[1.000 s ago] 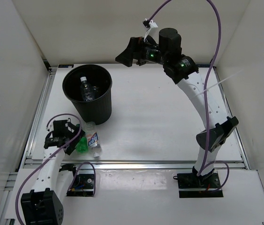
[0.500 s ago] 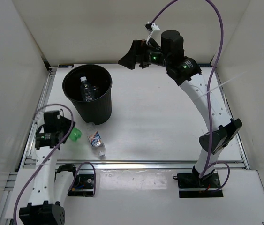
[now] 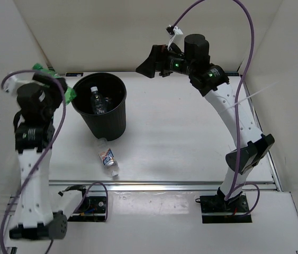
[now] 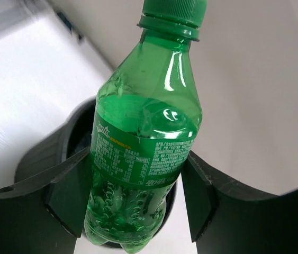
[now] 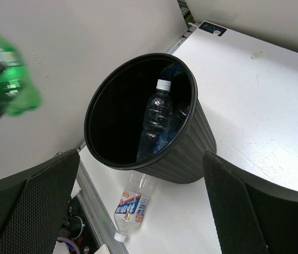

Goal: Put the plastic bottles in the bin

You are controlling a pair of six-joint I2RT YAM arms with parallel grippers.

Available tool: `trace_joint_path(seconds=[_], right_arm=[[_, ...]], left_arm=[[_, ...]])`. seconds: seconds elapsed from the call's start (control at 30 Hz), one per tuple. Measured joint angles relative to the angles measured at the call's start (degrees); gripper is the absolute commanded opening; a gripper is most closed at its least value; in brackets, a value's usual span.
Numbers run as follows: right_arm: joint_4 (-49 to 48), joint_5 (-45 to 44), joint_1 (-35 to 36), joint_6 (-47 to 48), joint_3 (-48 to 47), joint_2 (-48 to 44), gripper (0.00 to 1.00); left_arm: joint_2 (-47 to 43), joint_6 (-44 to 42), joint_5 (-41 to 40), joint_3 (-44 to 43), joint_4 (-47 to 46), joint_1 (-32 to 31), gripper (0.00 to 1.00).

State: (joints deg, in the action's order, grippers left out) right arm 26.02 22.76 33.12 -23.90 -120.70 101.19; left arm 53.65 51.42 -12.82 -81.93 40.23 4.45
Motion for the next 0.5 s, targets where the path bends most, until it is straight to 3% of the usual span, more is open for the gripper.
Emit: trace_joint_path(seconds=[0.07,0.13,0.2,0.23,0.37,0.5], right_arm=[[0.0,0.2,-0.4,-0.1,0.8,-0.3,1.00],[0.1,0.3,-0.9,-0.2,2.0,-0.8,1.00],[0.1,0.3,-1.3,-0.2,3.2,-1.3,1.00],[0.1,0.3,-1.6,-0.2,3.7,-1.5,1.00],[0.7,0.6,-2.7,-0.4,5.6,-2.6,1.00],[0.9,0.9,-3.7,-0.5,5.9,-3.0,1.00]], left_arm=[[5.9,-1.0,1.4,-0.1,-1.5,-2.4,0.52],[12.7,-2.6,2.9,-0.5,-2.3,-4.9,0.61],[18.3,-4.2,4.8,-0.5,-2.4,-7.1,0.83],[20.3,-5.1,5.9,-0.5,-2.3,-8.1,1.00],[22.8,-7.4,7.3,-2.0,-1.6,-11.6,1.00],[15.1,-8.0,1.9,-1.4,-2.6,-14.2,1.00]])
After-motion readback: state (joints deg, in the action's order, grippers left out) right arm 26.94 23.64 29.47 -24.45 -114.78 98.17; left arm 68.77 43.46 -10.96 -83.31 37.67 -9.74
